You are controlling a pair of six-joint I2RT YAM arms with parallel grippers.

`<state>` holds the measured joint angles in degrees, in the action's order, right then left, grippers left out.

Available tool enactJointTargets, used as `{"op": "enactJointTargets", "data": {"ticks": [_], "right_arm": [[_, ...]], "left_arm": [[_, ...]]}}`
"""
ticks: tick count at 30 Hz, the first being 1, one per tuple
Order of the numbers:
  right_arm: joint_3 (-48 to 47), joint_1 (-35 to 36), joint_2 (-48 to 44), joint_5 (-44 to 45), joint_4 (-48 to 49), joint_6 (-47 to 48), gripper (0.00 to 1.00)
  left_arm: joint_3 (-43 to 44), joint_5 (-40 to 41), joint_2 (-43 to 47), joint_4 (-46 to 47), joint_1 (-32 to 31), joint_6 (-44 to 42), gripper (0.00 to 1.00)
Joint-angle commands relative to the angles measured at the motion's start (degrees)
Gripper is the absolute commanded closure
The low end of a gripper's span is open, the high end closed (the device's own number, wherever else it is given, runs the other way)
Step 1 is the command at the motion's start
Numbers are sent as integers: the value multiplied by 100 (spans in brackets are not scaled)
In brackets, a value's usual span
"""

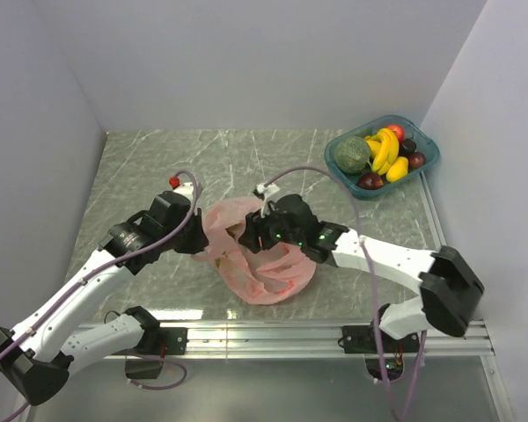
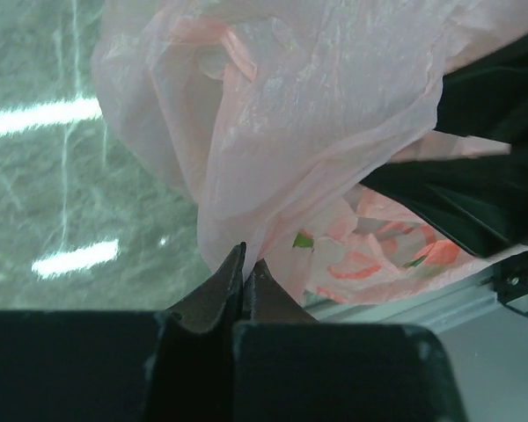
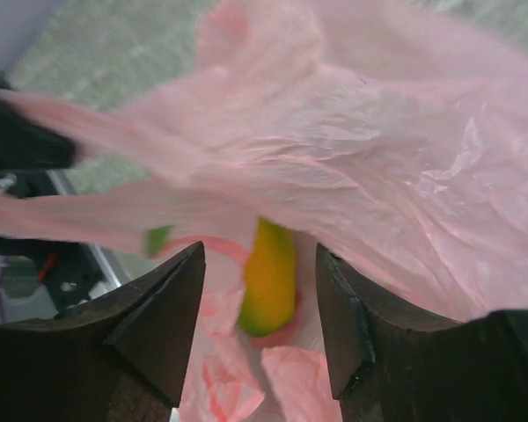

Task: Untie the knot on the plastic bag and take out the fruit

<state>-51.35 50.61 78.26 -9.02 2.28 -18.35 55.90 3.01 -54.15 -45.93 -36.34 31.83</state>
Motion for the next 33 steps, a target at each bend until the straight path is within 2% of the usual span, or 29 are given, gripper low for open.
{"op": "enactJointTargets", "data": {"ticks": [1,5,10,15,18,22,24,26,27,29,30,33], "right_arm": [[38,89,487,40,754,-283,43],[-111,256,1164,277,1168,-581,45],[-269,414,1885,208,2177,-942,32],[-227,467,2115,848,2259,-1250,30],[160,476,1669,1594,2119,-1382,30],[739,467,833,2850,1567,-1487,30],[881,467,421,3316,1425,-1461,31],[960,476,243,3397,1249,-1278,30],[960,467,182,3389,1196,-1216,30],[960,467,146,3363,1055,-1171,30],[987,476,120,3328,1072,-1162,30],[1075,476,102,3222,1090,-1145,30]], "left_arm": [[325,183,27,-951,21,43,99],[229,-10,-16,-1067,13,-63,100],[71,-133,-78,-988,21,-55,99],[166,-222,-87,-392,13,-98,99],[806,-20,-323,-128,21,-221,99],[2525,51,-1191,-39,-241,-476,99],[3056,629,-1500,-100,-1153,-494,99],[3489,702,-1844,-197,-1803,-477,99],[3437,588,-1871,-162,-1841,-433,99],[2806,604,-1635,188,-1842,-257,99],[2290,979,-1416,294,-1824,-117,99],[1559,1272,-1151,243,-1623,164,99]]}}
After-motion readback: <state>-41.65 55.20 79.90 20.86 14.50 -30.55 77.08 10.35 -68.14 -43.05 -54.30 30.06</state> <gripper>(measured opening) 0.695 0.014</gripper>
